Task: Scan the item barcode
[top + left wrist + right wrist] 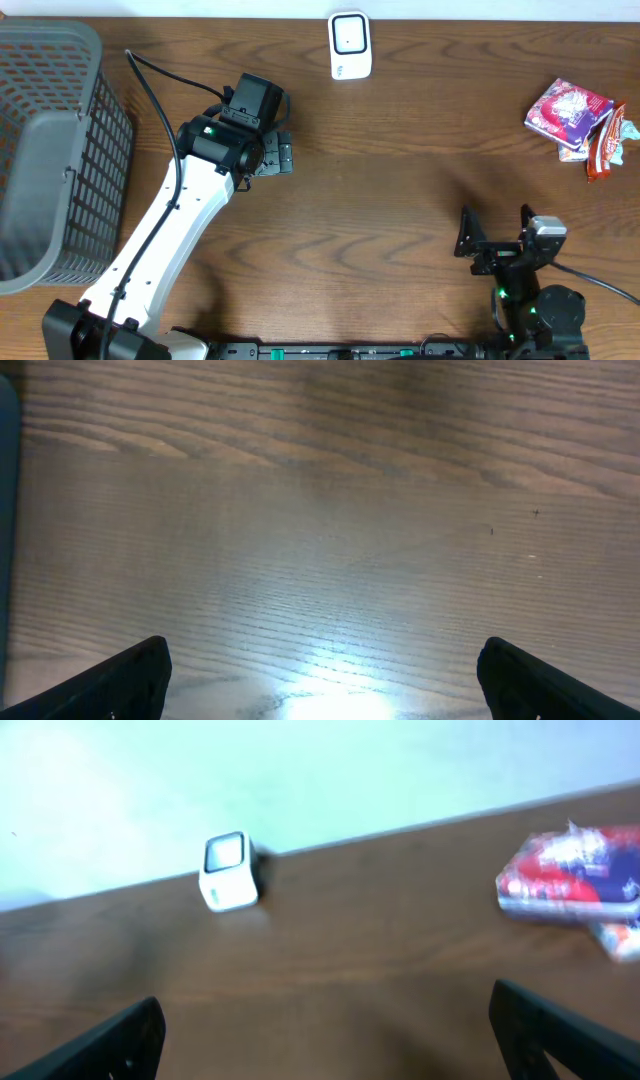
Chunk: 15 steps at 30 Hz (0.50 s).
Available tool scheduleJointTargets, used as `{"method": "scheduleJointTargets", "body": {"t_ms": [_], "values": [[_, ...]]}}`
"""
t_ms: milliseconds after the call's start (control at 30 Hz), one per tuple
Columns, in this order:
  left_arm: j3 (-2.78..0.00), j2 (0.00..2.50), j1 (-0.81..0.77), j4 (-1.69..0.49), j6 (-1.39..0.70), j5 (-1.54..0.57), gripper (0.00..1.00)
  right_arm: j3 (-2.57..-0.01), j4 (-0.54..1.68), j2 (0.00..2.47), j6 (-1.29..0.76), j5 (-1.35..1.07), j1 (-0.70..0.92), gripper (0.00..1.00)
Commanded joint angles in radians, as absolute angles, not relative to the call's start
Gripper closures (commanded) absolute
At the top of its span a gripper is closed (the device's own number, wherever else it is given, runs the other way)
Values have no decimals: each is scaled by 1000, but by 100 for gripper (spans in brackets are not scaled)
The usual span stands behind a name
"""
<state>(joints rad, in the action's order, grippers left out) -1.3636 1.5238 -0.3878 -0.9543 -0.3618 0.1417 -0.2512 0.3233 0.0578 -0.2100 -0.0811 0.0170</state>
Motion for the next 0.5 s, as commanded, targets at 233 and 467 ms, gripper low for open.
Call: {"method": "scheduleJointTargets", "body": {"t_ms": [233, 467], "values": [[-1357, 1515, -386, -957, -352, 163, 2, -138, 162, 5, -121, -117, 15, 1], [-1357, 1515, -386, -957, -352, 163, 2, -57, 35, 5, -69, -171, 15, 1]]}}
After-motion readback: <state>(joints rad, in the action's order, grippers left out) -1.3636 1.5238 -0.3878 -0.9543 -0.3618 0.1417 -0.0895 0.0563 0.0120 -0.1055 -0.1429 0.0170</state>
